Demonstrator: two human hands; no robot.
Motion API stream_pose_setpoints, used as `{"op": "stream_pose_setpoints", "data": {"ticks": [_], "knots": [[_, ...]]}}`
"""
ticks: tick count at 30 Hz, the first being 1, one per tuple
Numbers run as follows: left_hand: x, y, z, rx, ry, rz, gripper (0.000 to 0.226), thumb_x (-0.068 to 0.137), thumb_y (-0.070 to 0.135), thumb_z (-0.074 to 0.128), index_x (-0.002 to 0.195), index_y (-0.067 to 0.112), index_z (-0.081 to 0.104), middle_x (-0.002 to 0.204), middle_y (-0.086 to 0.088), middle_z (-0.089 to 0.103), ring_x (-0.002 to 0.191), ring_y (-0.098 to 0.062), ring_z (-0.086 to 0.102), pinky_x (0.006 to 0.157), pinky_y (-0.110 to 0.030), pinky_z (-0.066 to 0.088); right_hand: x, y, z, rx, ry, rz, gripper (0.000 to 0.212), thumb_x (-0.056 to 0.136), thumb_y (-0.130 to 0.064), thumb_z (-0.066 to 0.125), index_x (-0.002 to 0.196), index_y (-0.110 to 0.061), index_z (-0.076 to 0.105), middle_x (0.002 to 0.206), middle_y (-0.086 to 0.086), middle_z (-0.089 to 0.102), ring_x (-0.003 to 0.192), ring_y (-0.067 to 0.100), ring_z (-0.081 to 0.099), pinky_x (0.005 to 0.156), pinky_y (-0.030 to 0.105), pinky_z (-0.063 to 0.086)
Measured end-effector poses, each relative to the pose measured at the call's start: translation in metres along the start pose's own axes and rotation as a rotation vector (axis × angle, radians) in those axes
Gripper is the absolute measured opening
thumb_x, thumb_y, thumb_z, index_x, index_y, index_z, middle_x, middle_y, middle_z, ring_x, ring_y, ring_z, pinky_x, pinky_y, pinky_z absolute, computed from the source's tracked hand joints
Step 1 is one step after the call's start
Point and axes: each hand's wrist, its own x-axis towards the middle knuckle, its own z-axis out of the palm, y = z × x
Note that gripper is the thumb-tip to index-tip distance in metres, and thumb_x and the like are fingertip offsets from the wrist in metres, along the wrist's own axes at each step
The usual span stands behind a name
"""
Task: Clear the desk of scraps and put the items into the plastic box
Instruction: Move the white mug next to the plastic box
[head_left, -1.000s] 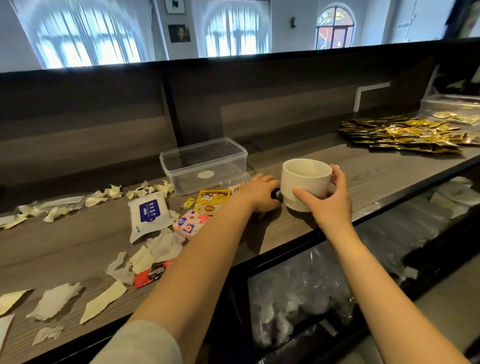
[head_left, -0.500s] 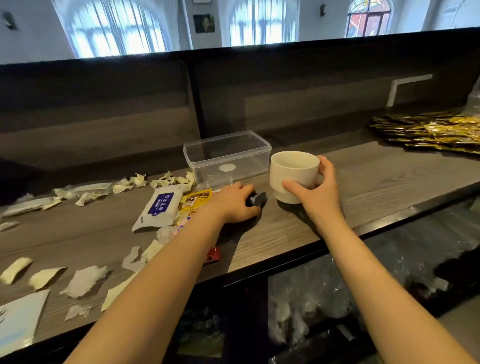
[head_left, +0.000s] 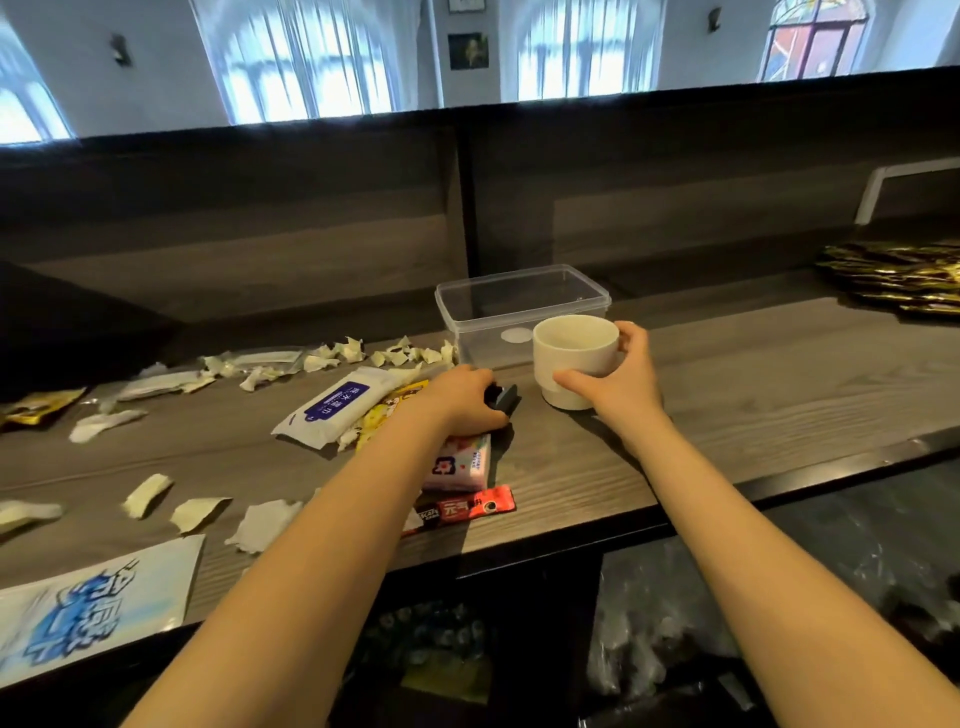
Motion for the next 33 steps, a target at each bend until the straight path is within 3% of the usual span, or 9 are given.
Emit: {"op": "stream_pose_setpoints", "data": {"ticks": [6,11,17,20,23,27,33], "knots": [[-0.004,0.0,-0.001,-0.026,0.037,-0.018,0.056,0.083,0.043,0.064,0.129,0.015,0.049,0.127,-0.008,0.053,0.112,-0.023,0.052,0.088,-0.032,0.045,-0.003,-0.004,0.012,-0.019,-0.073,-0.01,0.09,0.068,-0.02,0.082,0.136,-0.028,0.024,0.138,0.002,0.04,0.128,0.025,0.04,0.106,0.051,0.038],[-0.013,-0.001,-0.006,-0.089,0.058,-0.029,0.054,0.084,0.038,0.064,0.13,0.014,0.05,0.125,-0.007,0.057,0.11,-0.021,0.056,0.089,-0.032,0.05,-0.01,-0.009,0.022,-0.034,-0.029,-0.027,0.086,0.071,-0.019,0.081,0.135,-0.024,0.024,0.139,0.004,0.041,0.128,0.024,0.042,0.099,0.041,0.041],[-0.03,-0.007,-0.013,-0.162,0.194,-0.024,0.042,0.087,0.03,0.061,0.125,0.013,0.053,0.122,-0.009,0.058,0.108,-0.02,0.056,0.082,-0.027,0.046,-0.025,-0.011,0.021,-0.138,-0.019,-0.052,0.09,0.075,-0.026,0.077,0.144,-0.022,0.018,0.144,0.006,0.038,0.131,0.029,0.04,0.102,0.046,0.039],[-0.044,-0.011,-0.019,-0.171,0.263,-0.009,0.04,0.09,0.029,0.057,0.126,0.013,0.053,0.127,-0.008,0.056,0.113,-0.02,0.054,0.083,-0.026,0.042,-0.046,-0.014,0.024,-0.251,0.12,-0.067,0.078,0.083,-0.026,0.068,0.145,-0.016,0.022,0.145,0.01,0.032,0.129,0.029,0.04,0.099,0.042,0.041],[-0.066,-0.017,-0.026,-0.19,0.339,0.01,0.038,0.091,0.029,0.056,0.125,0.013,0.054,0.13,-0.007,0.054,0.119,-0.02,0.05,0.092,-0.03,0.042,-0.068,-0.017,0.03,-0.391,0.211,-0.184,0.054,0.087,-0.023,0.06,0.135,-0.014,0.037,0.138,0.01,0.036,0.126,0.028,0.039,0.098,0.041,0.042],[-0.101,-0.035,-0.026,-0.221,0.412,0.003,0.034,0.092,0.027,0.053,0.123,0.012,0.056,0.133,-0.005,0.053,0.123,-0.02,0.048,0.097,-0.031,0.039,-0.096,-0.027,0.052,-0.436,0.059,-0.389,0.032,0.088,-0.023,0.058,0.119,-0.014,0.053,0.124,0.007,0.05,0.119,0.024,0.042,0.097,0.04,0.04],[-0.155,-0.081,-0.003,-0.203,0.425,-0.048,0.032,0.092,0.029,0.053,0.118,0.012,0.06,0.128,-0.004,0.056,0.123,-0.02,0.047,0.102,-0.034,0.037,-0.126,-0.036,0.088,-0.523,-0.144,-0.509,0.034,0.091,-0.028,0.054,0.123,-0.017,0.056,0.132,0.002,0.053,0.123,0.023,0.046,0.103,0.037,0.036]]}}
